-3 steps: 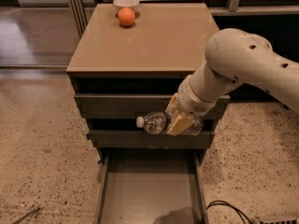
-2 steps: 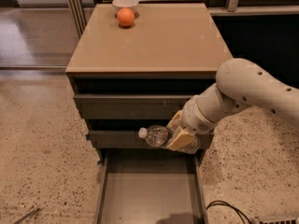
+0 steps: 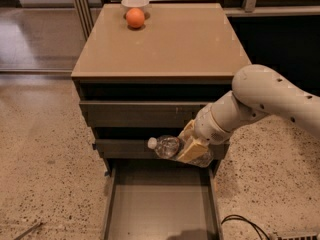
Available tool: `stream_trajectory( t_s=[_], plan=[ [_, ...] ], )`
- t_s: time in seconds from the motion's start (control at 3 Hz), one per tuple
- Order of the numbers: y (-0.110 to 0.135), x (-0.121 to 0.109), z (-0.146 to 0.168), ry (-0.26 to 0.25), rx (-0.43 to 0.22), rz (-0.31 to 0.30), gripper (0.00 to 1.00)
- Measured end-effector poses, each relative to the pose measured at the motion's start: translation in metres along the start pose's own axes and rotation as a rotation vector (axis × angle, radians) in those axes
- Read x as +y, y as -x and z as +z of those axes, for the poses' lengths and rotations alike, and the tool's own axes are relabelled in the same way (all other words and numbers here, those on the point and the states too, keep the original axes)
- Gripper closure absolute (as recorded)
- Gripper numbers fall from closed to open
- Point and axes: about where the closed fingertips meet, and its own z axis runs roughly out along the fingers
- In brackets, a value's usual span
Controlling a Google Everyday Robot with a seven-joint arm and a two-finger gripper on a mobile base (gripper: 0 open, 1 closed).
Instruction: Place water bottle into bottom drawer
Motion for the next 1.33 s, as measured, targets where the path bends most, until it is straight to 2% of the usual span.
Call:
stream_trajectory(
  t_s=[0.33,0.67,1.0,1.33],
  plan=[
    [-0.015,0.004,0.020,-0.016,-0.004,0.012,1.00],
    [-0.051,0.023,0.073,-0.011,-0.051,0.085,1.00],
    [-0.082,0.044,0.127,0.000,-0.115,0.185,1.00],
    [-0.108,0.066,0.187,0.042,-0.144,0.262,1.00]
  ],
)
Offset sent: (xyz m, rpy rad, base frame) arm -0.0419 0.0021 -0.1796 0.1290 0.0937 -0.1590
